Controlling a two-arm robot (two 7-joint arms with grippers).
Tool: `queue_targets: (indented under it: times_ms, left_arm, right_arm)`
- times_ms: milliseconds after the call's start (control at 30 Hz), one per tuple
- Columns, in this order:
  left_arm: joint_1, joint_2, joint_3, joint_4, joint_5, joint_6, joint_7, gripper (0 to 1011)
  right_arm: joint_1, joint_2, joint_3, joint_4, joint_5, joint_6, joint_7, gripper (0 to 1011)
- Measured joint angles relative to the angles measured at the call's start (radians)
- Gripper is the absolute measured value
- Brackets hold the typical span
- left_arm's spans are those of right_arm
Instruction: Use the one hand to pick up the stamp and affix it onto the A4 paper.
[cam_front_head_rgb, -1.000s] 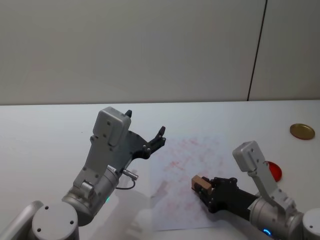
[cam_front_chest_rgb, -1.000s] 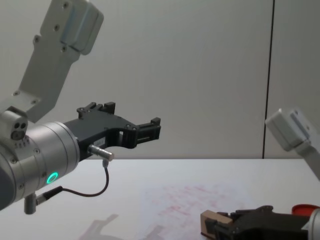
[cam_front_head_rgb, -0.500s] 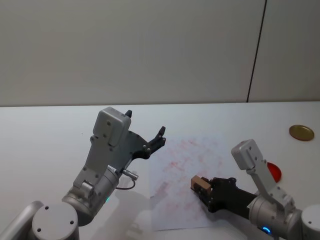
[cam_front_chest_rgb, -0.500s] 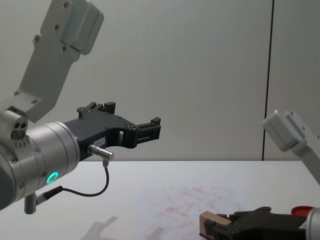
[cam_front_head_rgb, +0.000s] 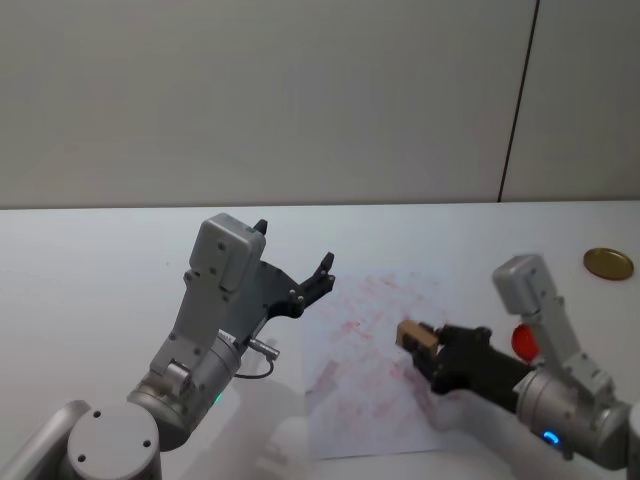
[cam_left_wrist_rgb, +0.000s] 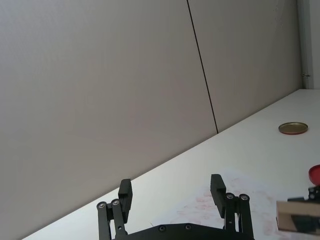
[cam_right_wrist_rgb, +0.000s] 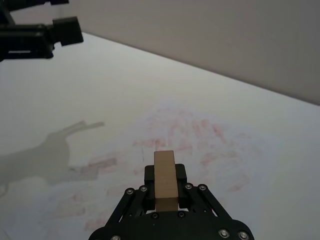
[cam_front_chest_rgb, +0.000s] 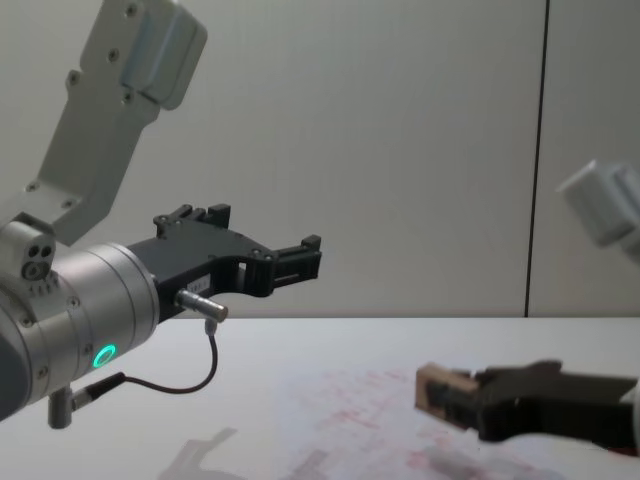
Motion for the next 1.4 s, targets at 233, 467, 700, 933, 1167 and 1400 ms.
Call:
queue_targets:
  times_ms: [233, 467, 700, 933, 1167, 1400]
  left_arm:
    - [0.0, 0.0, 0.0, 0.0, 0.0, 0.0, 0.0, 993]
    - [0.0, 0.0, 0.0, 0.0, 0.0, 0.0, 0.0, 993]
    - [0.0, 0.0, 0.0, 0.0, 0.0, 0.0, 0.0, 993]
    - [0.0, 0.0, 0.0, 0.0, 0.0, 0.0, 0.0, 993]
    - [0.0, 0.0, 0.0, 0.0, 0.0, 0.0, 0.0, 993]
    - [0.0, 0.0, 0.0, 0.0, 0.0, 0.0, 0.0, 993]
  right_arm:
    - [-0.001, 0.018, 0.023, -0.025, 0.024, -0.017, -0.027, 220]
    - [-0.003, 0.043, 0.049, -0.036, 0.031, -0.022, -0.058, 221]
    - [-0.009, 0.067, 0.07, -0.032, 0.028, -0.02, -0.081, 221]
    - [-0.017, 0.088, 0.089, -0.014, 0.031, -0.017, -0.1, 221]
    - [-0.02, 0.1, 0.104, 0.022, 0.049, -0.016, -0.116, 220]
    - [-0.011, 0.102, 0.112, 0.064, 0.068, -0.032, -0.125, 221]
